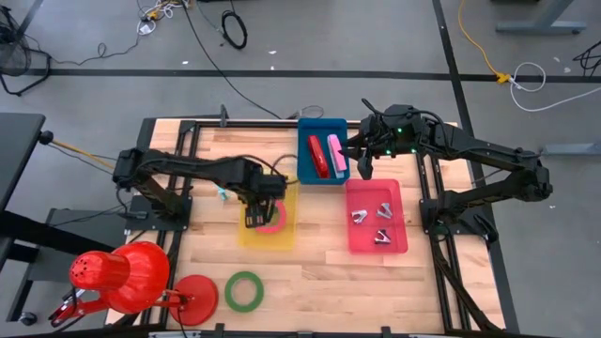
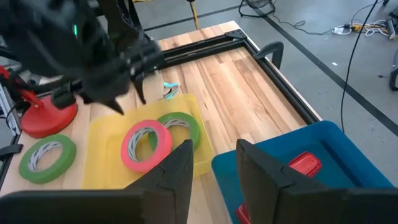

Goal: Pick and place Stapler, Stapler remover, tape
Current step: Put the light blue staple remover into the red bin

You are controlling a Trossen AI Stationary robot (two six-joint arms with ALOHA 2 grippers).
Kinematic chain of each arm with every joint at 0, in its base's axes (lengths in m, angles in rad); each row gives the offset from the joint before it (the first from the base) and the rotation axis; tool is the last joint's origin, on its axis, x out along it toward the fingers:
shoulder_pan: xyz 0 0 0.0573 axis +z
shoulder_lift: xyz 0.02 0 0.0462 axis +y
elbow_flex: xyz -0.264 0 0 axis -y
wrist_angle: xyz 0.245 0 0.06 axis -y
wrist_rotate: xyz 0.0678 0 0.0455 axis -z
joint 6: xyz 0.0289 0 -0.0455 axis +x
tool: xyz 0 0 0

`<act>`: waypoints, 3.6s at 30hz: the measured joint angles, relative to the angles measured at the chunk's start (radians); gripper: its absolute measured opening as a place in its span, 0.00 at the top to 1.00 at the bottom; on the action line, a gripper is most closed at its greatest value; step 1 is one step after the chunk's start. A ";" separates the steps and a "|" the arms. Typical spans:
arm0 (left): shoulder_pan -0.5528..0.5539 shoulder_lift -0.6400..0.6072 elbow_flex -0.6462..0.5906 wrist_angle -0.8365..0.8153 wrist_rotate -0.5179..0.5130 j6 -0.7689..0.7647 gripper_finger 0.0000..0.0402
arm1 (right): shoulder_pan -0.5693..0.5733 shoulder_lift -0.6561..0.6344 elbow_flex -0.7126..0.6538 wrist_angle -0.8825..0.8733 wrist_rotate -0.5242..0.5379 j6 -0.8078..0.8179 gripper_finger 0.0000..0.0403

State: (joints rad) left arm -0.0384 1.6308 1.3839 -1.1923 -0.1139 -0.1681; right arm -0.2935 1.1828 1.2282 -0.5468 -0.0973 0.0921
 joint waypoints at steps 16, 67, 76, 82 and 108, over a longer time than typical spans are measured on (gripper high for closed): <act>0.130 -0.362 -0.342 0.108 -0.068 -0.108 0.50 | 0.000 0.000 0.000 0.002 0.001 0.001 0.70; 0.382 -0.307 -0.460 0.061 0.001 -0.315 0.50 | 0.000 0.000 0.000 0.049 0.003 0.004 0.70; 0.507 -0.200 -0.427 -0.004 -0.004 -0.380 0.50 | 0.000 0.000 0.000 0.051 0.003 0.004 0.70; 0.579 -0.176 -0.427 -0.054 -0.009 -0.568 0.50 | 0.000 0.000 0.000 0.051 0.003 0.004 0.70; 0.601 -0.178 -0.498 -0.016 0.066 -0.928 0.50 | 0.001 0.000 0.000 0.053 0.003 -0.023 0.70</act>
State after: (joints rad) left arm 0.5623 1.4532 0.8863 -1.2087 -0.0479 -1.0963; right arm -0.2930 1.1828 1.2282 -0.4938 -0.0944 0.0696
